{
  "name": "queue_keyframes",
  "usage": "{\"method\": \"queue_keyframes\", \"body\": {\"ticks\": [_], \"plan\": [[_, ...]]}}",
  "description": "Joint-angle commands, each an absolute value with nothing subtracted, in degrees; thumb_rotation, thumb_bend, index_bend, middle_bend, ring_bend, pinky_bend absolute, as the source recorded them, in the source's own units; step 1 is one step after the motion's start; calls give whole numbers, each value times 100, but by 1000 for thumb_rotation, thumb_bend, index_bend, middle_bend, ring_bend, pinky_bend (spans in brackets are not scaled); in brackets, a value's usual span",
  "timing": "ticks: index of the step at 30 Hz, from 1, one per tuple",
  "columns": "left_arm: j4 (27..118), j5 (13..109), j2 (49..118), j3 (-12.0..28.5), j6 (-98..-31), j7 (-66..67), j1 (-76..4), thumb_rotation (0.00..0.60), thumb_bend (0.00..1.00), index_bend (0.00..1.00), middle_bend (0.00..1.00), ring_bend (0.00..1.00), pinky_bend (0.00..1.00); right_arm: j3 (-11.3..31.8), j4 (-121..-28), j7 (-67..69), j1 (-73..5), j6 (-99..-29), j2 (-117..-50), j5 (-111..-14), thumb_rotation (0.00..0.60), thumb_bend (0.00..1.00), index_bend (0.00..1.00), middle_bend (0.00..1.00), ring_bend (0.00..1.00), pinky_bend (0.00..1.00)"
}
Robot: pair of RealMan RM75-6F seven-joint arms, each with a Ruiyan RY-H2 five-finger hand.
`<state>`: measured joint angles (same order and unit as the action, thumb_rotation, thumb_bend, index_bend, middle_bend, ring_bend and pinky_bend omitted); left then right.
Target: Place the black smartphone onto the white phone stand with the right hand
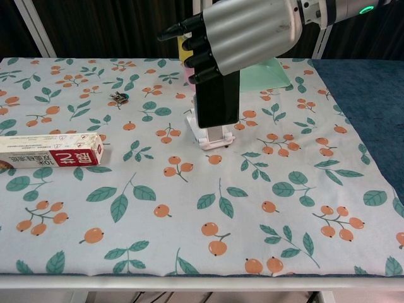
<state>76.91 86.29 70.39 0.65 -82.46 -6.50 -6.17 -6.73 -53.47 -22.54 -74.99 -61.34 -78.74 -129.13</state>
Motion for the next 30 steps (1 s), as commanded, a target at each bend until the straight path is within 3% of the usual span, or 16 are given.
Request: {"method": "queue_keyframes", "body": {"ticks": [1, 30], "plan": [[7692, 8636, 7036, 62, -8255, -652, -612, 180, 130, 41, 80, 91, 186, -689, -5288, -2286, -7461, -6155, -7948, -12851, 600, 377, 547, 328, 328, 0], [7697, 8655, 7021, 55, -8229, -706, -616, 181, 130, 41, 80, 91, 186, -994, -4989, -2329, -7434, -6168, -8322, -12637, 600, 376, 549, 322, 323, 0]]}}
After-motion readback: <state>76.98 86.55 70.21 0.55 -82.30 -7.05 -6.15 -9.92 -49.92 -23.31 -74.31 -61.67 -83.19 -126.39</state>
